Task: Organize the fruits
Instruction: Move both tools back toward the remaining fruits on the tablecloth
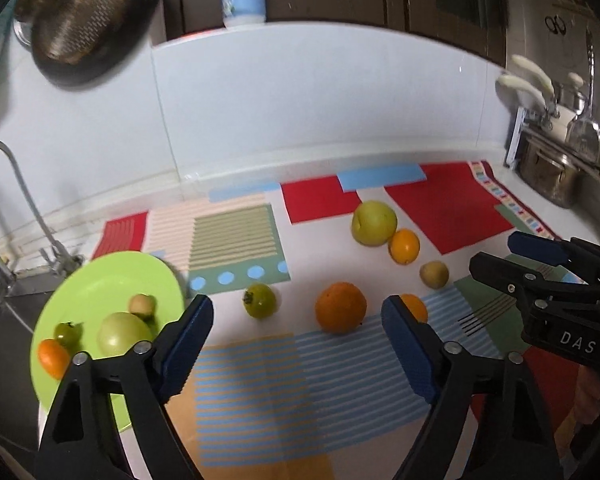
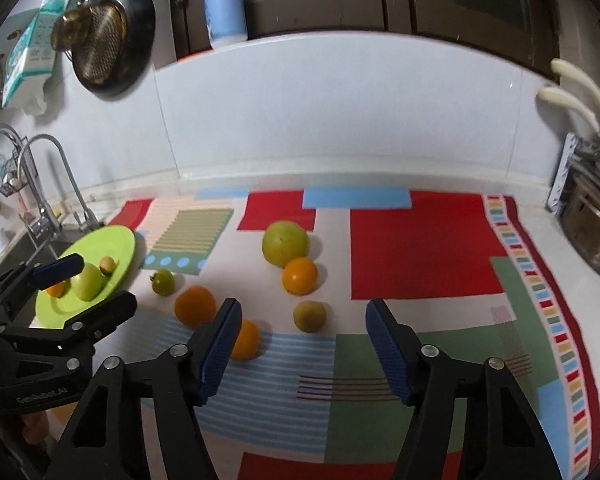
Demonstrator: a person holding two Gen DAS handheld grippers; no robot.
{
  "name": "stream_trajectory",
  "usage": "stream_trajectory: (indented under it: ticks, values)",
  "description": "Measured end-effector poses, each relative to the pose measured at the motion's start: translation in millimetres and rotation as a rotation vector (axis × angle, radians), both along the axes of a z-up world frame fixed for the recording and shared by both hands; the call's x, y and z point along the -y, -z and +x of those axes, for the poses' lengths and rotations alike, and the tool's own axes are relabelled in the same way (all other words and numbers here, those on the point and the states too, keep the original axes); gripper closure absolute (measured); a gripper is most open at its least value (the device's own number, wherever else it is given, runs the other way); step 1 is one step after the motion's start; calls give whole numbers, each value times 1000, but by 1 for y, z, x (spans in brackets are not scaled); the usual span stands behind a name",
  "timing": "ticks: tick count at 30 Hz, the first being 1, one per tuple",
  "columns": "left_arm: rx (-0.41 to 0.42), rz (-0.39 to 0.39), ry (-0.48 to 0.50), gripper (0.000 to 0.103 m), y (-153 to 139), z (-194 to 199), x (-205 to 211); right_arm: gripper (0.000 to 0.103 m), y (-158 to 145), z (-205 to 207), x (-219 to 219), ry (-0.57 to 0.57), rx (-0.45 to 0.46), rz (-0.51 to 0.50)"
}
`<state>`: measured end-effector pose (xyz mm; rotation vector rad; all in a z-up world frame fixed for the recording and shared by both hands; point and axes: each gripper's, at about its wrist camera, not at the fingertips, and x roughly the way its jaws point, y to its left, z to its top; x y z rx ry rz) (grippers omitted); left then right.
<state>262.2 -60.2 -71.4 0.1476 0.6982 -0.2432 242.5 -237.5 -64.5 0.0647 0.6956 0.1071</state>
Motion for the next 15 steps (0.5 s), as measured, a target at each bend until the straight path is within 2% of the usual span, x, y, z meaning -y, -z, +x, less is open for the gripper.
stream_trajectory:
  ticks: [7, 12, 15]
  values:
    - [-74, 5, 38, 23, 25, 20, 8, 50, 29, 22, 4, -17, -83, 10]
    - [-96, 9, 58, 25, 36, 32, 14, 56, 45, 36, 5, -35, -126, 19]
    - [-113, 8, 68, 30, 42, 39, 17, 59, 50, 43, 6, -43, -144, 30]
